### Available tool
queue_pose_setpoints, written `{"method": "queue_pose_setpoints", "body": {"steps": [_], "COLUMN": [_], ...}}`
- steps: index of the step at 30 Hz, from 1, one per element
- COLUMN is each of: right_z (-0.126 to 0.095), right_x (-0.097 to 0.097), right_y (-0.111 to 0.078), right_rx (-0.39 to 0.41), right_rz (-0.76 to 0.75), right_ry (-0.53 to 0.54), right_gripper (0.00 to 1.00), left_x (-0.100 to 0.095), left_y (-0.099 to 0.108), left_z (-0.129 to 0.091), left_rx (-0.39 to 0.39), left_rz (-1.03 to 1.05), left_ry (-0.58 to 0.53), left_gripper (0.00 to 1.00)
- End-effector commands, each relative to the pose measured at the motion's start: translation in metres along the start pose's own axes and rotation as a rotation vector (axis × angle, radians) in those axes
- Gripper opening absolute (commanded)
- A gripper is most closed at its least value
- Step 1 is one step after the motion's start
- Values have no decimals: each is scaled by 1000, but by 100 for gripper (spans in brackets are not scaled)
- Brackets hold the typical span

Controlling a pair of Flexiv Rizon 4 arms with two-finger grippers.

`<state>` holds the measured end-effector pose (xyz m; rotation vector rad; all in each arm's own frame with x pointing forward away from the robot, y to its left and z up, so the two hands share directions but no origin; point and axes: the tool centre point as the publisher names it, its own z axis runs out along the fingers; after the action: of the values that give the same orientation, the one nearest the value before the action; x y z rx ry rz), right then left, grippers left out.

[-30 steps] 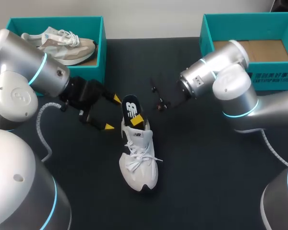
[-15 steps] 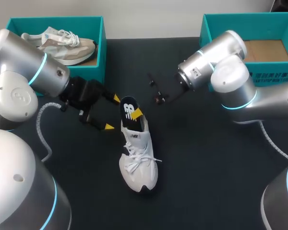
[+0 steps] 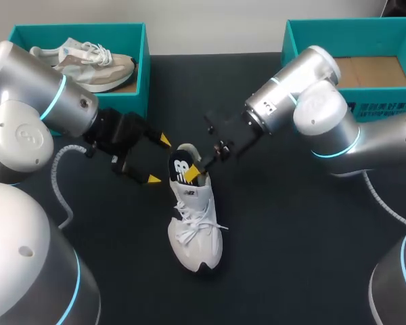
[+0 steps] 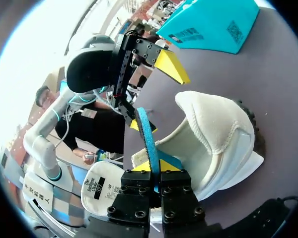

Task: Take the shoe out of the shoebox, open the shoe tongue, remove and reinsert the insole, then place the shoe into the shoebox

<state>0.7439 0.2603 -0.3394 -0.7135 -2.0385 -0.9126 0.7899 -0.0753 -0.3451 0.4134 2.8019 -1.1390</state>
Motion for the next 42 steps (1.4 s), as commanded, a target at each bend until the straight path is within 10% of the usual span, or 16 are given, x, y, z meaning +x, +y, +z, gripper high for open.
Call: {"method": "queue_pose_setpoints", "body": {"steps": [1,18,21,25,33,38,42], "right_z": [-3,-12,-9,-5,3,1,-6], "right_x": [7,8,8,8,1,1,5], "right_y": [-3,24,19,11,2,5,9], "right_rx": [-22,-42,-26,-5,29,56,55], "right_rz": [-14,-77,-78,-68,-33,-17,6], "right_ry": [-20,-34,-34,-43,-45,-41,-25], "right_gripper": [0,0,37,39,35,2,0], "left_x": [1,1,1,1,1,1,1], "left_y": [0,0,0,0,0,0,0], "left_z": [0,0,0,0,0,0,0], "left_rx": [-3,-3,-3,-3,-3,-3,-3], "left_rz": [0,0,0,0,0,0,0], "left_ry": [0,0,0,0,0,0,0], "left_gripper": [100,100,100,100,100,100,100]}}
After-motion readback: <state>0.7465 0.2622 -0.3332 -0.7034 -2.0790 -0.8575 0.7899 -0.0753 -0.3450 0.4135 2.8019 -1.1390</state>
